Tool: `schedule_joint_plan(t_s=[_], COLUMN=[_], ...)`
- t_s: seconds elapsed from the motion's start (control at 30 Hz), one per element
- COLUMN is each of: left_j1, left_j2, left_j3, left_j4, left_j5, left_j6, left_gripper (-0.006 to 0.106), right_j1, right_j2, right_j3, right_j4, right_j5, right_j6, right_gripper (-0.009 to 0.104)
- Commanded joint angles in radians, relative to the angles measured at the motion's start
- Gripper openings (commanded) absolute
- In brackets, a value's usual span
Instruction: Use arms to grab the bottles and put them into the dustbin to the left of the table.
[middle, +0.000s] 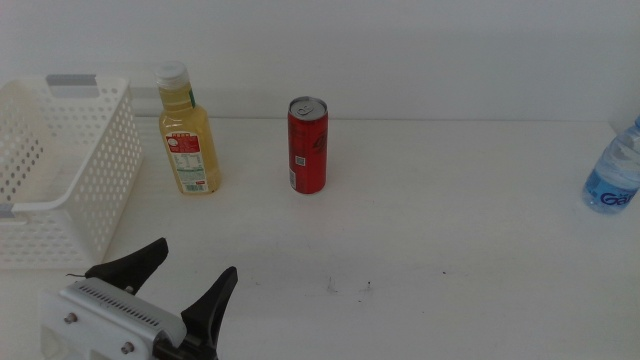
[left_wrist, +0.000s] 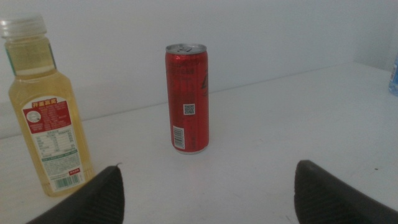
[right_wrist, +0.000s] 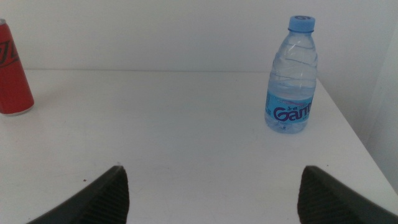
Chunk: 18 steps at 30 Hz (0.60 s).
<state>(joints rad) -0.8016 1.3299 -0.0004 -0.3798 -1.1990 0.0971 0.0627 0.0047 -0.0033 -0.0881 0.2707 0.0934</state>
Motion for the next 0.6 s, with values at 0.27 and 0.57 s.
schedule_joint_plan(t_s=[0.27,0.57], left_j1=[-0.007,0.061], left_j2=[-0.010,0.197], left_j3=[0.000,-0.188], left_j4=[0.006,0.049], left_j5=[-0.022,0.019], left_j6=[-0.009,-0.011], left_gripper=[0.094,0.092], right_j1=[-0.004,-0.004], right_j2=[-0.005,-0.005], right_j3=[0.003,0.003], right_j4=[-0.012,-0.012], right_j5=[-0.008,-0.008], right_j6=[-0.003,-0.003], right_gripper=[0.092,0.092])
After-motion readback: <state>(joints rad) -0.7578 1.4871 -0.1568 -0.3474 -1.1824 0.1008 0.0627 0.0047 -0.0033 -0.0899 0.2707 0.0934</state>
